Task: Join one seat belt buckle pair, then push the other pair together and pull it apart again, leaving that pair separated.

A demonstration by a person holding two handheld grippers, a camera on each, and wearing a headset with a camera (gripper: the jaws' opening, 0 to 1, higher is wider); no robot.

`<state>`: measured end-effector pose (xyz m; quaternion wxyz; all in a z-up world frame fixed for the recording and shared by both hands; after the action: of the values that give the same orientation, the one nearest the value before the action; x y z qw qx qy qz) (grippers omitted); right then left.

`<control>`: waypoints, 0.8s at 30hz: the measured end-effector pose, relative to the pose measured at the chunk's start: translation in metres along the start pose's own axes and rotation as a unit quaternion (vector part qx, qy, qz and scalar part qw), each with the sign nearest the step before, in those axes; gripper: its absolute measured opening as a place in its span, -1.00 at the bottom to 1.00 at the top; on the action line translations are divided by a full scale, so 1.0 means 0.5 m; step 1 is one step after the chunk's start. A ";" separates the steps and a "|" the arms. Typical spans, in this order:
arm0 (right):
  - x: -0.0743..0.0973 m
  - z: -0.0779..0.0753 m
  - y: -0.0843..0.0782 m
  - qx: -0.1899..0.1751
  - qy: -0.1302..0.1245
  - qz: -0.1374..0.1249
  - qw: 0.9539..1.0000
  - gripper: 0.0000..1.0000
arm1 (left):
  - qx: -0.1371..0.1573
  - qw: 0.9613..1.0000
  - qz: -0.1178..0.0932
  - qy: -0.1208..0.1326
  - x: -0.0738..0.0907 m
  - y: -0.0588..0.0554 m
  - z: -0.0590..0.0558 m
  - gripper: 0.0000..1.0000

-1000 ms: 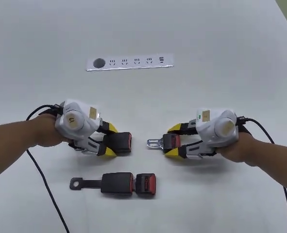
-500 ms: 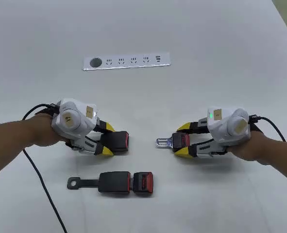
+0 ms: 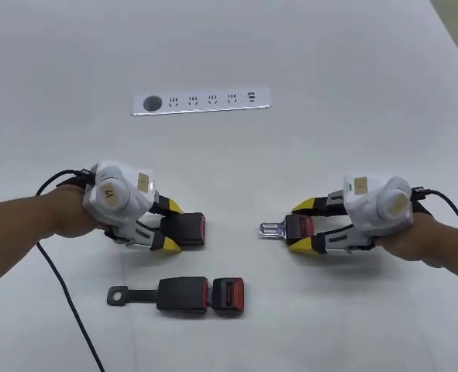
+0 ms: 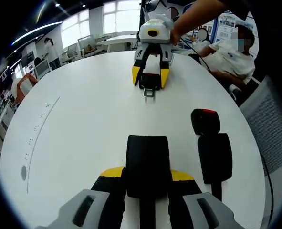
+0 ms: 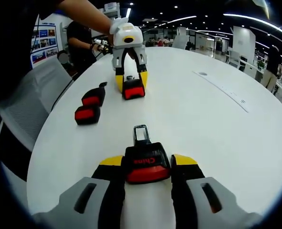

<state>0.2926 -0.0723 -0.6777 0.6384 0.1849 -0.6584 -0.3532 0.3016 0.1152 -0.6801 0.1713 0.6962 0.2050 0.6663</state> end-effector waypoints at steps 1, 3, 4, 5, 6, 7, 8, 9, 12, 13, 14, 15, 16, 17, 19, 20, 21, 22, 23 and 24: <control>0.000 -0.001 -0.001 0.000 0.000 0.000 1.000 -0.29 | 0.000 1.000 0.000 0.000 0.000 0.000 0.000 -0.31; -0.001 -0.003 -0.001 -0.003 0.000 -0.001 1.000 -0.29 | 0.000 1.000 0.002 0.000 0.000 0.000 0.000 -0.31; -0.001 -0.003 -0.001 -0.002 -0.001 0.000 1.000 -0.28 | 0.001 1.000 0.003 0.000 -0.001 0.001 -0.001 -0.31; -0.003 -0.005 -0.002 -0.002 -0.001 0.001 1.000 -0.28 | 0.000 1.000 0.003 0.001 -0.001 0.001 -0.001 -0.31; -0.003 -0.006 -0.002 -0.002 -0.002 0.002 1.000 -0.28 | 0.000 1.000 0.004 0.001 -0.001 0.003 -0.002 -0.30; -0.003 -0.003 0.001 -0.002 -0.003 0.004 1.000 -0.28 | 0.001 1.000 0.004 0.001 -0.001 0.004 -0.002 -0.30; -0.003 -0.002 0.003 -0.002 -0.004 0.005 1.000 -0.28 | 0.002 1.000 0.005 0.001 -0.002 0.003 -0.002 -0.30; -0.004 -0.001 0.004 0.000 -0.006 0.008 1.000 -0.28 | 0.004 1.000 0.005 0.002 -0.002 0.002 -0.001 -0.30; -0.006 -0.004 0.003 -0.004 -0.009 0.011 1.000 -0.28 | 0.014 1.000 0.002 0.003 -0.002 0.001 0.000 -0.29; -0.007 -0.004 0.003 -0.005 -0.011 0.013 1.000 -0.28 | 0.017 1.000 0.002 0.003 -0.002 0.002 -0.001 -0.28; -0.007 -0.004 0.003 -0.005 -0.012 0.014 1.000 -0.28 | 0.021 1.000 0.002 0.003 -0.002 0.002 -0.002 -0.26; -0.007 -0.007 0.002 -0.007 -0.014 0.015 1.000 -0.28 | 0.024 1.000 0.002 0.003 -0.002 0.003 -0.002 -0.23; -0.007 -0.008 0.002 -0.012 -0.016 0.016 1.000 -0.28 | 0.032 0.999 0.000 0.001 -0.002 0.006 -0.005 -0.20; -0.007 -0.007 0.001 -0.013 -0.017 0.017 1.000 -0.27 | 0.039 0.999 -0.003 0.000 -0.002 0.008 -0.007 -0.18; -0.009 -0.007 0.001 -0.018 -0.020 0.019 0.999 -0.23 | 0.054 0.999 -0.002 0.002 0.001 0.011 -0.007 -0.01; -0.010 -0.011 0.000 -0.033 -0.029 0.023 0.999 -0.19 | 0.058 0.998 -0.003 0.005 0.001 0.011 -0.004 0.06; -0.012 -0.014 0.000 -0.036 -0.031 0.024 0.999 -0.13 | 0.064 0.998 0.000 0.001 0.003 0.010 -0.006 0.12; -0.016 -0.016 0.001 -0.045 -0.034 0.022 0.998 -0.05 | 0.069 0.998 0.001 0.002 0.004 0.011 -0.007 0.17; -0.020 -0.013 0.003 -0.050 -0.032 0.021 0.998 0.03 | 0.068 0.998 0.000 0.004 0.006 0.013 -0.008 0.22; -0.023 -0.013 0.002 -0.060 -0.036 0.022 0.997 0.10 | 0.071 0.997 -0.004 0.006 0.009 0.013 -0.009 0.29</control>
<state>0.3006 -0.0650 -0.6857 0.6317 0.1186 -0.6629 -0.3841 0.2976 0.1117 -0.6726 0.1226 0.7021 0.2555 0.6533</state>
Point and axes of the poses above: the centre of the closed fingertips' face, and the gripper's own axes: x roughly backward along the fingers, z roughly to its left, y roughly out of its top, the point moved 1 cm from there along x, roughly backward along the fingers, and after that the axes turned 6 degrees about z, right-handed, at the moved point
